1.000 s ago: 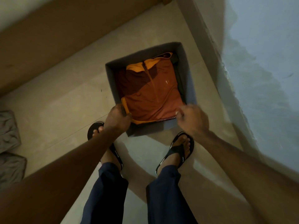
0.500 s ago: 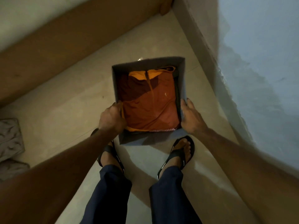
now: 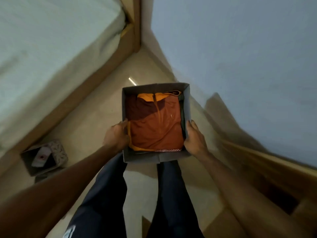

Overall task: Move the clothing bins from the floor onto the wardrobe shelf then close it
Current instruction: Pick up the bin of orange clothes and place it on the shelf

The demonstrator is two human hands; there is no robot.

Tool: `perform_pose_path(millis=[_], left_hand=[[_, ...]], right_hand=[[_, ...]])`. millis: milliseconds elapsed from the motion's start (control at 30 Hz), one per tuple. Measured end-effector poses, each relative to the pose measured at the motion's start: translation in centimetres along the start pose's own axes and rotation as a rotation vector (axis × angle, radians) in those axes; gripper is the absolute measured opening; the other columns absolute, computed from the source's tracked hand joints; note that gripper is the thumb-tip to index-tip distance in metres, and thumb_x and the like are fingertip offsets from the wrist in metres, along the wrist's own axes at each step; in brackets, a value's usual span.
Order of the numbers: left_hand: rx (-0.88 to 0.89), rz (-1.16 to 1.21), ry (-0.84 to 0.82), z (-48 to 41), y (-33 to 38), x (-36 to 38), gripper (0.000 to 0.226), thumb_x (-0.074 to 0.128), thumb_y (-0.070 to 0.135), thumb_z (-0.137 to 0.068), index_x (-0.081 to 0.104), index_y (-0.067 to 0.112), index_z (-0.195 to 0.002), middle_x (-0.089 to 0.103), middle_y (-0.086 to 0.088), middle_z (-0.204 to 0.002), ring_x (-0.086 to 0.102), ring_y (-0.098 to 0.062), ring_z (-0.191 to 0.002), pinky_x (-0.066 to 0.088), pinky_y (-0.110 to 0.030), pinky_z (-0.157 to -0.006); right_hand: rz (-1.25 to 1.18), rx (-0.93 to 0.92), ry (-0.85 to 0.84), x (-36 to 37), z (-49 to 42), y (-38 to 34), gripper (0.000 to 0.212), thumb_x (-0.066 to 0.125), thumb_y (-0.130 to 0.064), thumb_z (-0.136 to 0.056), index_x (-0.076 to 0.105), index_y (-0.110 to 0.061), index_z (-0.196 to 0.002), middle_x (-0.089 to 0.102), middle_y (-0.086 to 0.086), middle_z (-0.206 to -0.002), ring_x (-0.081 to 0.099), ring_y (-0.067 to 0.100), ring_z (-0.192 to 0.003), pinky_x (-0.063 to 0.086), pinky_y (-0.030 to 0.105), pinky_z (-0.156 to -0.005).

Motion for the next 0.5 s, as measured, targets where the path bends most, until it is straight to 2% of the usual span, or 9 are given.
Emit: perform_pose_path(millis=[133,233,367,500], left_hand=[[0.192,-0.049,-0.001,8.4,3.6,-4.6,0.063,0.056,0.010,-0.081,0.043,0.017,-0.143,0.060,-0.020,-0.130,0.060,-0.038,-0.113,0.051,-0.040,-0.092],[0.304,-0.107,-0.013,13.2,6.0,-7.0,0.064,0.055,0.010,-0.083,0.041,0.020,-0.145,0.055,-0.014,-0.138,0.058,-0.034,-0.117,0.050,-0.040,-0.096],[0.466,-0.250,-0.017,18.8,10.8,-8.2,0.069,0.058,0.008,-0.078,0.043,0.022,-0.144,0.065,-0.014,-0.125,0.066,-0.031,-0.101,0.054,-0.038,-0.087],[0.621,-0.342,-0.054,23.0,16.1,-6.4,0.064,0.058,0.011,-0.082,0.043,0.023,-0.144,0.068,-0.016,-0.117,0.067,-0.031,-0.090,0.056,-0.039,-0.081]], right_hand=[[-0.137,0.103,0.171,-3.7,11.3,0.6,0.072,0.047,0.004,-0.086,0.019,-0.010,-0.152,0.015,0.012,-0.160,0.029,0.029,-0.143,0.033,0.036,-0.111],[-0.258,0.169,0.272,-4.7,18.8,0.8,0.070,0.047,0.004,-0.087,0.022,-0.009,-0.151,0.019,0.012,-0.159,0.028,0.028,-0.144,0.032,0.035,-0.111],[-0.360,0.298,0.405,-5.4,28.1,2.6,0.067,0.050,0.001,-0.087,0.028,-0.010,-0.149,0.026,0.011,-0.157,0.035,0.028,-0.140,0.036,0.034,-0.108],[-0.469,0.402,0.548,-6.1,35.1,5.8,0.067,0.052,0.000,-0.085,0.032,-0.010,-0.148,0.034,0.010,-0.154,0.041,0.028,-0.136,0.040,0.030,-0.103]])
Point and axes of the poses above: each hand's wrist, its own z-axis away from the middle knuckle, its own x-axis out of the palm, y = z × x, the point moved 8 cm from there along -z, towards the middle knuckle
